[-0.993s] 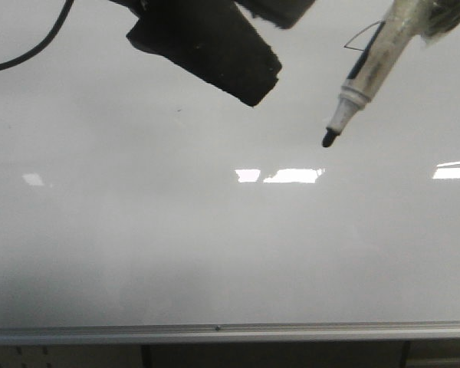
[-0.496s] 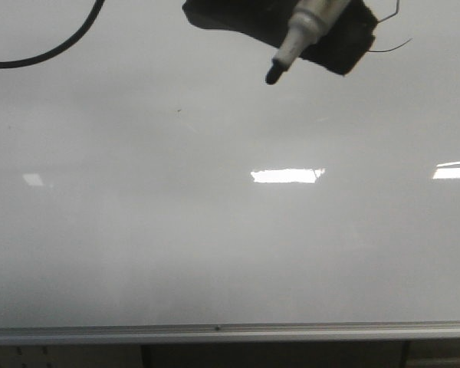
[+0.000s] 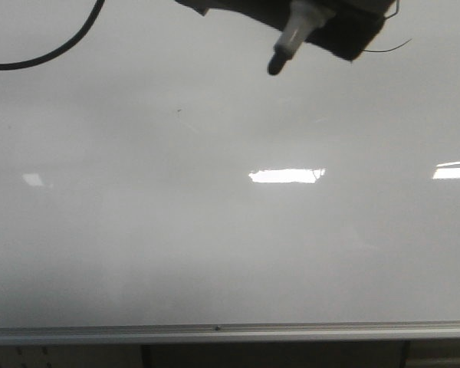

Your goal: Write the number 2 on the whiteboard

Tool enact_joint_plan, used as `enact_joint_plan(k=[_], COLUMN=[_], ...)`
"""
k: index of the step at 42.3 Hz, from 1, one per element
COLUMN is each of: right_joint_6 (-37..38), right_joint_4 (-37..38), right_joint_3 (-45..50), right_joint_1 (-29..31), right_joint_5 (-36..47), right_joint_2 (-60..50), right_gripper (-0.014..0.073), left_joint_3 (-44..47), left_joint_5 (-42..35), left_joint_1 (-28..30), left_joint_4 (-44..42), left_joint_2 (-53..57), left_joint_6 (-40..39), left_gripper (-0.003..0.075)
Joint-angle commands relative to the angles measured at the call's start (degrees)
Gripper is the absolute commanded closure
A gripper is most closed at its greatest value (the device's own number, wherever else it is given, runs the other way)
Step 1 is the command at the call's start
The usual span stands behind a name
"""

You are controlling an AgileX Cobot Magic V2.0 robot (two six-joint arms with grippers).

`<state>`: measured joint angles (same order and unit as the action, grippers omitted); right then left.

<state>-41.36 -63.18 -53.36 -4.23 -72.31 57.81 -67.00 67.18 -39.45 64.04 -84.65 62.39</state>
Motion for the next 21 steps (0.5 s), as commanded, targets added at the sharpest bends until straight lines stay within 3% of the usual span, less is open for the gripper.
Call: enact_joint_plan(k=[1,4,14,21], right_joint_6=[-0.4,-0.4,-0.4,-2.8], right_joint_4=[-3.4,-3.4,-3.8,-3.7], right_joint_3=[-1.4,-1.4,-1.4,-1.4], right_joint_1=[0.1,0.1,0.1,0.1], right_joint_5=[-1.9,-1.9,-0.6,4.6], right_joint_2=[-0.5,-0.5,-0.6,-2.4], right_gripper=[0.0689,0.0641,0.0368,0.026], left_joint_3=[-1.7,-1.7,-1.7,-1.7], left_joint_5=[3.8,3.8,3.8,1.9], left_joint_1=[-0.5,-0.5,-0.5,-0.5], left_joint_4=[5.6,5.5,4.6,0.8], left_joint_2=[2.2,2.2,2.2,2.2], left_joint_6=[1.9,1.9,1.9,0.3], left_gripper=[0.074,0.074,0.074,0.074])
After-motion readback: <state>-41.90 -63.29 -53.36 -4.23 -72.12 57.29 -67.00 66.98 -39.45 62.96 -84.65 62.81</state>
